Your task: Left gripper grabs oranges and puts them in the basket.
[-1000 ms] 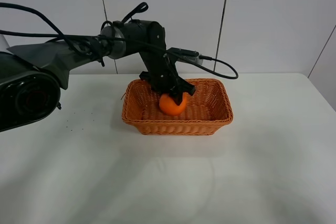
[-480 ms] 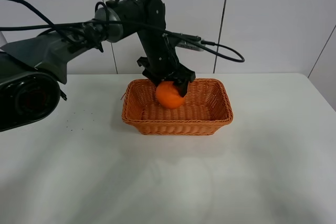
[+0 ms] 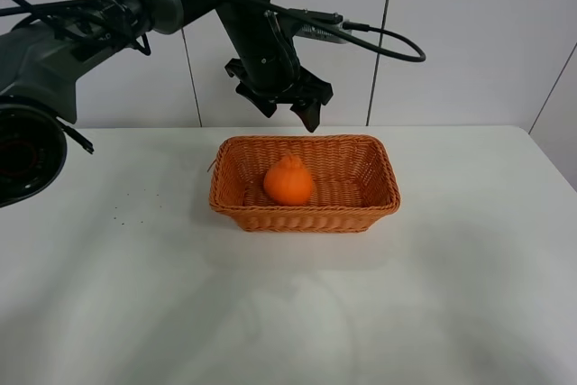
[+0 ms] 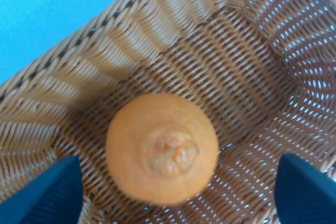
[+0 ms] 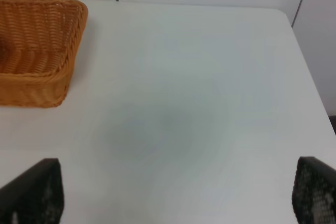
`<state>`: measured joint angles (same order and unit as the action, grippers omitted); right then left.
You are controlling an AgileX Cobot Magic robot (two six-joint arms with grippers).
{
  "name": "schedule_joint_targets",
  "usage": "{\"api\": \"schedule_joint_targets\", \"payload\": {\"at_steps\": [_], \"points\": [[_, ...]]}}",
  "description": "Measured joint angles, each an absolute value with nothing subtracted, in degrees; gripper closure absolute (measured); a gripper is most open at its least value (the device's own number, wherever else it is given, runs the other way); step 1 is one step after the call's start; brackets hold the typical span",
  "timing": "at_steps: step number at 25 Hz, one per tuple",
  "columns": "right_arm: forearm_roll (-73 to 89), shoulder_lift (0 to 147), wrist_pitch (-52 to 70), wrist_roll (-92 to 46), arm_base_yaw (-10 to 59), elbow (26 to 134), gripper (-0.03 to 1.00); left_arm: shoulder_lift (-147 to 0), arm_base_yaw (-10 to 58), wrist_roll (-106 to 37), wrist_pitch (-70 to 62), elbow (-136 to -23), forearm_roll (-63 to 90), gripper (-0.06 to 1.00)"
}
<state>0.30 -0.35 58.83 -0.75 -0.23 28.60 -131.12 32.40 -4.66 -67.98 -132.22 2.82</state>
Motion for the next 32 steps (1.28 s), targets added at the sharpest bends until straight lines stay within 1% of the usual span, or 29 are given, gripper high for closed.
{"api": "schedule_joint_targets", "payload": {"at_steps": [4,7,12,19,24,27,32], "points": [[0.3,-0.3,58.8,-0.8,-0.2,28.6,0.27,-131.1,31.9,-4.7,-68.0,-132.2,0.0,0.1],[0.3,-0.3,58.8,-0.8,-0.2,28.6,0.27,-130.9,29.8,-4.7,-68.0,-132.2,-0.7,0.1],[0.3,-0.3,58.8,-0.8,-0.2,28.6,0.27,-129.9,21.6,-4.7,-68.0,-131.9,-1.1,0.1],[0.3,-0.3,58.8,-0.8,-0.2,28.6,0.27,-129.9,10.1,-5.0,-68.0,-128.6,-1.4,0.1],[0.3,-0.3,58.8,-0.8,-0.2,28.6,0.27,-129.9,4.4,-5.0,-68.0,-128.5,-1.6,0.1],[0.3,-0.3,58.8,-0.8,-0.2,28.6,0.27,-129.7,2.9,-5.0,-68.0,-127.2,-1.6,0.1],[0.3,-0.3,58.8,-0.8,-0.2,28.6,0.27,-128.7,2.7,-5.0,-68.0,-125.9,-2.7,0.1]]}}
